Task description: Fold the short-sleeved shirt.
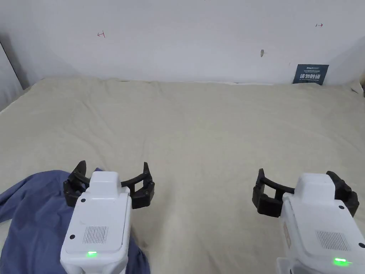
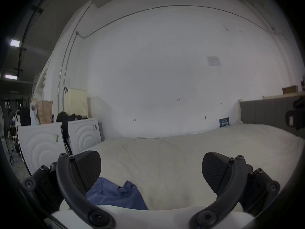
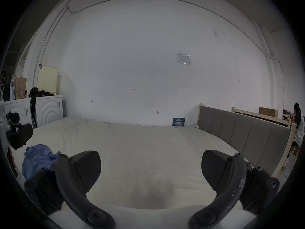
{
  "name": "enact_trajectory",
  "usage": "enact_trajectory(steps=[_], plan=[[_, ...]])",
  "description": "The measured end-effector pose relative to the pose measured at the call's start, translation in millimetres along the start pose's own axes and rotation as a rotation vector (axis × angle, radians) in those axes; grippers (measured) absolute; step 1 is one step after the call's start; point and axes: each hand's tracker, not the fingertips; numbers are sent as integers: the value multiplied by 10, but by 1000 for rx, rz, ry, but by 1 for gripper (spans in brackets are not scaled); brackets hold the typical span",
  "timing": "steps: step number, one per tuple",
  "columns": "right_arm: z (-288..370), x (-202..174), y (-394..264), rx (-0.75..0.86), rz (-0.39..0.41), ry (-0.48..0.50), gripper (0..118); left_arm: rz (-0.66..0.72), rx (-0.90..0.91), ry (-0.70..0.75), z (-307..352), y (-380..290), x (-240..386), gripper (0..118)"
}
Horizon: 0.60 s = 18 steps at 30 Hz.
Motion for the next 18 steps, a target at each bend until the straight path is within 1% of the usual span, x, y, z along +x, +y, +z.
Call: enact_trajectory(steps=[4, 18], plan=[[4, -13, 7, 4, 12, 1, 118, 2, 3, 5, 8, 5, -14, 118], [13, 4, 13, -4, 17, 2, 118, -9, 5, 6, 13, -5, -42, 118]])
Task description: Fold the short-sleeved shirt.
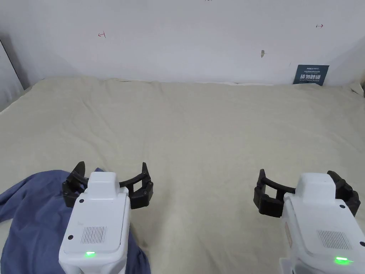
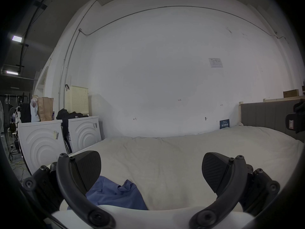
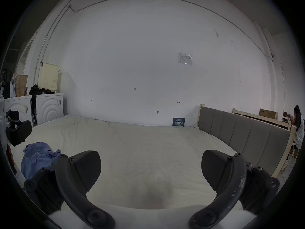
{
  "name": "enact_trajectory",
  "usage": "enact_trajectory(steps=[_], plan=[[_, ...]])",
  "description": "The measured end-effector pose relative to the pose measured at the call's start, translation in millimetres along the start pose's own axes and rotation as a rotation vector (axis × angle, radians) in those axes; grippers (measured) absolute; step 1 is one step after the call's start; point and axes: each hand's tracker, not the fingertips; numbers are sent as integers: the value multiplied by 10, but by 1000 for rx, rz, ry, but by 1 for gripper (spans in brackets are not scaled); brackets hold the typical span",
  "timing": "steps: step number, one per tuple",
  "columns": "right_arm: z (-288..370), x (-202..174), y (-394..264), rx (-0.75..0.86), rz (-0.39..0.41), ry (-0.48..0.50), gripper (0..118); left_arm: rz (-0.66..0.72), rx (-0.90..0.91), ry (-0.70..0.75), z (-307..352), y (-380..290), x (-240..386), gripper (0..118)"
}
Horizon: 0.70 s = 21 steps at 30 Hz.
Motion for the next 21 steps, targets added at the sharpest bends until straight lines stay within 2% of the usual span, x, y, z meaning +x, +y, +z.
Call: enact_trajectory(steps=[21], plan=[[3, 25, 39, 1, 5, -3, 118, 6, 3, -5, 11, 42, 20, 118]])
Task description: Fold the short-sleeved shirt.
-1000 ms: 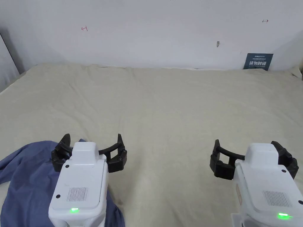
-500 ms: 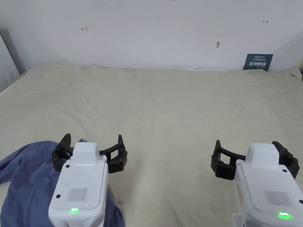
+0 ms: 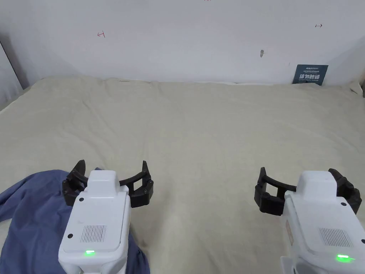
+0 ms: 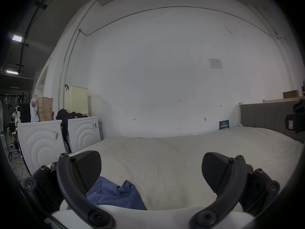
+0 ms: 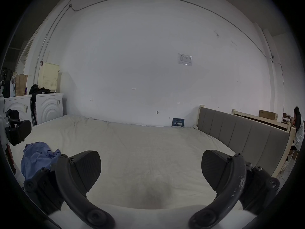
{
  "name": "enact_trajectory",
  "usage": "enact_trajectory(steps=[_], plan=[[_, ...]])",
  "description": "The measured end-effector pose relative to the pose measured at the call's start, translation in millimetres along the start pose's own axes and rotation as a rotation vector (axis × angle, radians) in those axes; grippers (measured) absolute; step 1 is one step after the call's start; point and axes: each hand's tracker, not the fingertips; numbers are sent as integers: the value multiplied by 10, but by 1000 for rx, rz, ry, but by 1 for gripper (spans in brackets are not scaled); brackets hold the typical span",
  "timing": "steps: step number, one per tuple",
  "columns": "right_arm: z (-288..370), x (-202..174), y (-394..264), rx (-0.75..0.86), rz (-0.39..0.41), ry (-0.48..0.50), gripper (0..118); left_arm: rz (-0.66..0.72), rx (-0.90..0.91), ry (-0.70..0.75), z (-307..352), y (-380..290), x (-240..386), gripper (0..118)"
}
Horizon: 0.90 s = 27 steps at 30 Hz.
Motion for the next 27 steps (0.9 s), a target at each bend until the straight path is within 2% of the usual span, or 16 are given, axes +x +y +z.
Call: enact_trajectory(steps=[3, 4, 6, 7, 8, 10, 11, 12, 21, 27], plan=[[3, -1, 11, 0, 3, 2, 117, 0, -1, 3, -5, 11, 12, 117], [6, -2, 15, 0, 5, 2, 110, -2, -3, 5, -6, 12, 15, 112], [19, -6, 25, 2, 10, 6, 92, 2, -3, 1, -7, 10, 21, 90], [24, -9, 31, 2, 14, 7, 87, 11, -4, -11, 1, 16, 17, 84], [28, -11, 35, 1, 18, 10, 87, 19, -8, -19, 6, 23, 16, 84], [38, -18, 41, 3, 25, 10, 35, 22, -24, -27, -1, 54, 25, 18], [38, -21, 43, 6, 26, 10, 10, 14, -34, -18, -4, 56, 33, 1], [48, -34, 47, 12, 29, -3, 1, 20, -29, -19, 17, 53, 25, 1], [12, -128, 104, 9, 19, 37, 1, 50, -40, 6, 40, 36, -132, 0], [-113, -483, 177, 19, 27, 139, 1, 66, -43, 110, 140, 27, -568, 0]])
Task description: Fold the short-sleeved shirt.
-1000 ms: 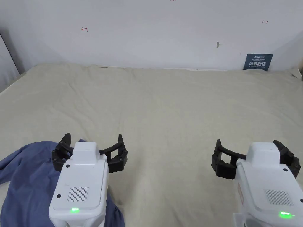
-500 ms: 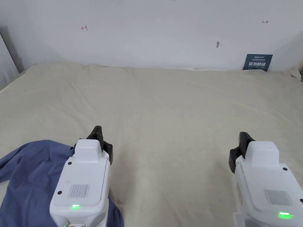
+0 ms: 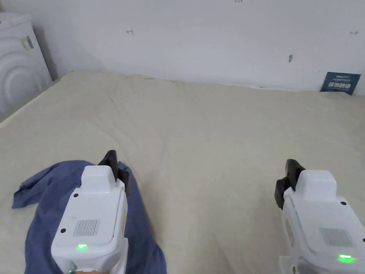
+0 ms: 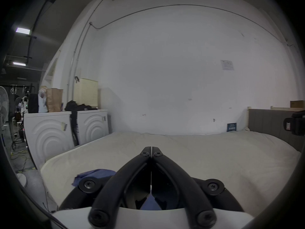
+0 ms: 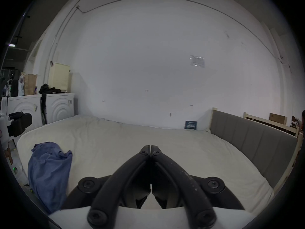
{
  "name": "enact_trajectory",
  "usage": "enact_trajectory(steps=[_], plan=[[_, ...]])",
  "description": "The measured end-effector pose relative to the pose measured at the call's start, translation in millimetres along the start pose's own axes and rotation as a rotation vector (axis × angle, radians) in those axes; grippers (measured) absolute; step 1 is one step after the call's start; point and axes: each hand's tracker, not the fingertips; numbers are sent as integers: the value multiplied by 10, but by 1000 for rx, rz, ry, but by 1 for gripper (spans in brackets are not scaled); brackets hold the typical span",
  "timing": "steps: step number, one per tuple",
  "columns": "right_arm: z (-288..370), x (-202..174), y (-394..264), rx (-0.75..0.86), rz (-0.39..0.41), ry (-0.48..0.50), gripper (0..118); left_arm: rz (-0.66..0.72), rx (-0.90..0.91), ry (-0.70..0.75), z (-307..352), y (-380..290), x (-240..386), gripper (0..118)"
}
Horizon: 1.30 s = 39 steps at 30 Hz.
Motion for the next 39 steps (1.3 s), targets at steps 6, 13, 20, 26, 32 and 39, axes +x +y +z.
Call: enact_trajectory(steps=[6, 13, 20, 26, 32, 39], plan=[[-190, -637, 116, 27, 12, 178, 1, -25, -3, 190, 216, 32, -748, 0], [-237, -1437, 176, 35, 11, 361, 1, -52, -47, 402, 606, -6, -1641, 0], [-201, -1923, 165, 29, 30, 473, 1, -26, -89, 506, 911, -56, -2126, 0], [-221, -1980, 184, 36, 44, 489, 1, -2, -116, 516, 863, -98, -2245, 0], [-349, -1831, 131, 16, 54, 455, 1, 48, -240, 378, 431, -120, -2137, 0], [-528, -1506, 28, -16, 62, 377, 1, 67, -430, 210, -319, -300, -1769, 59]])
